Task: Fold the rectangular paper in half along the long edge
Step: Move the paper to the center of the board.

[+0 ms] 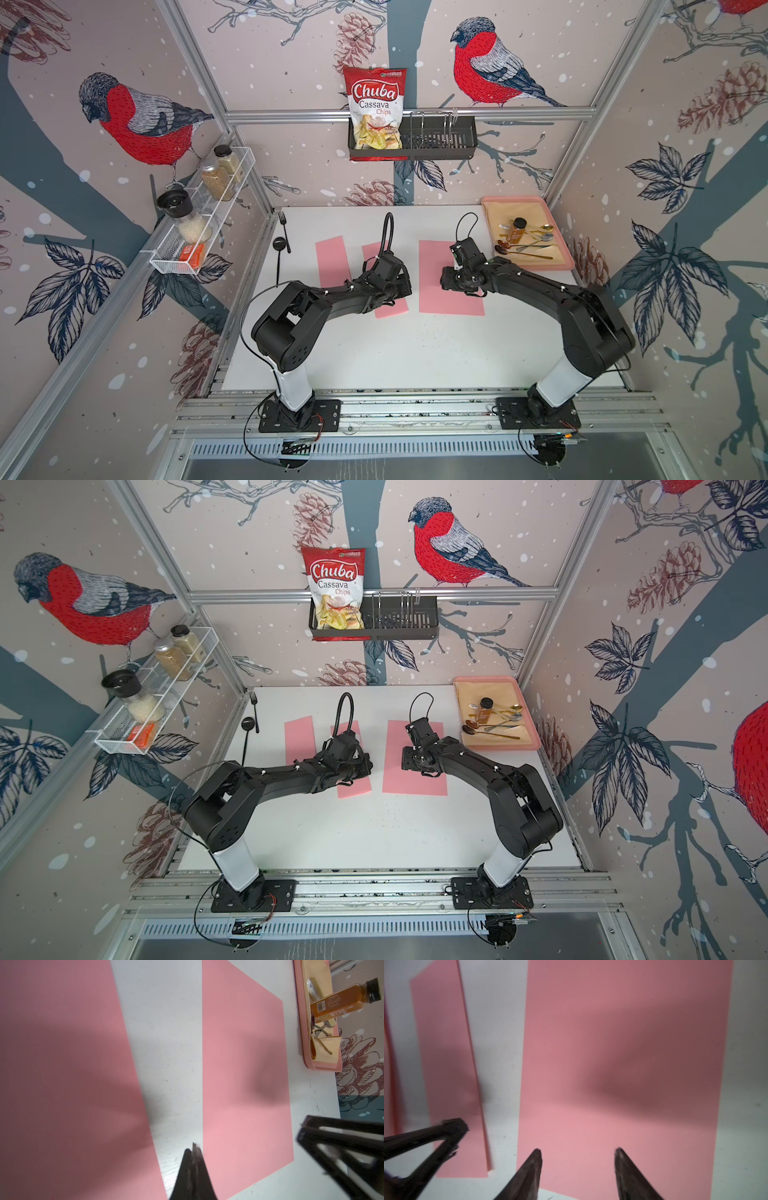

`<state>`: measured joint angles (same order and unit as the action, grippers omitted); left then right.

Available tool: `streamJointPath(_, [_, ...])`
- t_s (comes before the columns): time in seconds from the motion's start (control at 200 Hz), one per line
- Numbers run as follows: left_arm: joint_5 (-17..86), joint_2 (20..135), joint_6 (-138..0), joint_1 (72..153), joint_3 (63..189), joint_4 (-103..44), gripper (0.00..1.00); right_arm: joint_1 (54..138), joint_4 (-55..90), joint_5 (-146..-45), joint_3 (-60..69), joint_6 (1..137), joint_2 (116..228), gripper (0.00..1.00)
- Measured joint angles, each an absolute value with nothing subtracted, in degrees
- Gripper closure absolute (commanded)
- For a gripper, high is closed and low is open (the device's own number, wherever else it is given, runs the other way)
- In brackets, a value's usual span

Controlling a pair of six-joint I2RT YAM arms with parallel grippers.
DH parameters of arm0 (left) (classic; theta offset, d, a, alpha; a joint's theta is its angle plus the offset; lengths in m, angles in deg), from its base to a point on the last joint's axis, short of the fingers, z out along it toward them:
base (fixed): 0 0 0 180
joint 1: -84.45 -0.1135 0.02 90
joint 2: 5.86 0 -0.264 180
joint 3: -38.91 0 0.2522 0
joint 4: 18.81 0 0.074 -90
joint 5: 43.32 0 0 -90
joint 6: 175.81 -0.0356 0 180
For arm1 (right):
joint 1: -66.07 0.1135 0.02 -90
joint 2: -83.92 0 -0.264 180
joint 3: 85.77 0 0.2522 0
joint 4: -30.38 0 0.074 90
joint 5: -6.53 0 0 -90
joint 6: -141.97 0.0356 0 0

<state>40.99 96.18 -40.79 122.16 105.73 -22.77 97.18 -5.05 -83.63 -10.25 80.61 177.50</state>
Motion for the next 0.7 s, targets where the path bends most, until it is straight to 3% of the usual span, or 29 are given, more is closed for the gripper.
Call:
streamJointPath(0.155, [40.7,96.8,-41.3,122.0,105.6,-20.8,1.0,88.2,-5.1,-83.7,-12.2,79.5,173.0,0.37])
streamJointPath(0.335, [38.6,102.3,-45.9,120.5,113.8,-20.8,1.0,80.2,-5.2,-84.0,-17.1,77.4,171.3,0.36])
streamJointPath(0.7, [36.5,110.0,-48.8,117.7,121.5,-25.7,1.0,78.1,-1.2,-86.8,-20.2,76.2,173.6,0.33])
